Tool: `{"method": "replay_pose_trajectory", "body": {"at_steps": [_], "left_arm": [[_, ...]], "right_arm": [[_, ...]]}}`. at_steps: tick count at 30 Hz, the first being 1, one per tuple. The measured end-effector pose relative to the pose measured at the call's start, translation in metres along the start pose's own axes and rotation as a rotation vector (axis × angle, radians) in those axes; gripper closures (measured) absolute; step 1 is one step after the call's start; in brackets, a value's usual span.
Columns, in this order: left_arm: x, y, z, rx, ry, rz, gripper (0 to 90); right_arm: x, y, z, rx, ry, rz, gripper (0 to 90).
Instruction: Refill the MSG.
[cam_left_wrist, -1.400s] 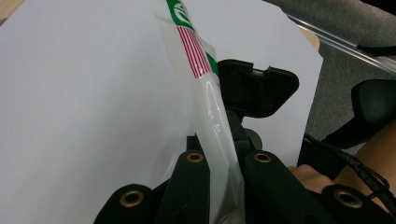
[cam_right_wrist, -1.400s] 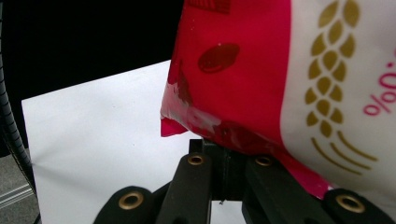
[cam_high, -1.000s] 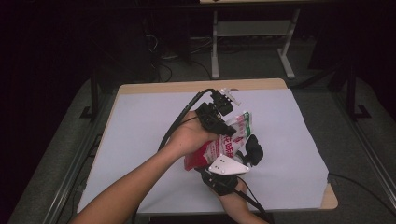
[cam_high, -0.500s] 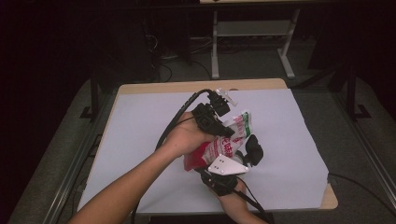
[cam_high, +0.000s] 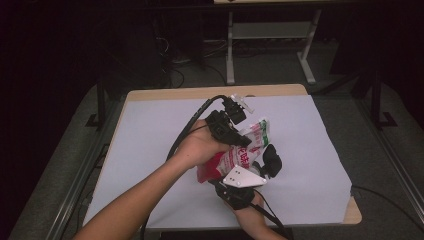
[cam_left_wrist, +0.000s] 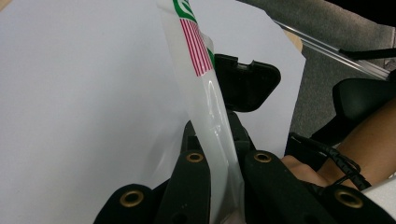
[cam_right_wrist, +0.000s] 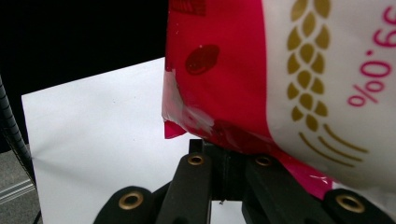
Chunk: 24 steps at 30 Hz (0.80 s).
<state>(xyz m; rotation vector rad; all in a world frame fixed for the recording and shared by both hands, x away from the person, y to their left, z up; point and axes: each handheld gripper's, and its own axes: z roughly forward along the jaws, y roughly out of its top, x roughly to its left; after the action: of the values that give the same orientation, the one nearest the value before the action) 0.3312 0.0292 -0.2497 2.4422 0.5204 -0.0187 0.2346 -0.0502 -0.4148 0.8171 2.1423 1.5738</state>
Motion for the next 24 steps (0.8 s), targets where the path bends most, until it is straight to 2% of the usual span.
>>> {"method": "replay_pose_trajectory", "body": {"at_steps": [11, 15, 17, 24], "left_arm": [[-0.001, -0.003, -0.005, -0.018, -0.012, -0.001, 90.0], [0.0, -0.006, -0.008, -0.039, -0.024, -0.015, 90.0], [0.0, -0.008, -0.01, -0.039, -0.025, -0.006, 90.0], [0.002, -0.015, -0.017, -0.06, -0.044, -0.018, 90.0]], "right_arm": [[-0.001, 0.0, 0.0, 0.001, -0.004, 0.003, 90.0], [0.0, 0.0, 0.0, 0.005, -0.007, 0.007, 90.0], [0.0, 0.0, 0.001, 0.009, -0.007, 0.008, 90.0], [0.0, 0.0, 0.002, 0.013, -0.012, 0.007, 90.0]]}}
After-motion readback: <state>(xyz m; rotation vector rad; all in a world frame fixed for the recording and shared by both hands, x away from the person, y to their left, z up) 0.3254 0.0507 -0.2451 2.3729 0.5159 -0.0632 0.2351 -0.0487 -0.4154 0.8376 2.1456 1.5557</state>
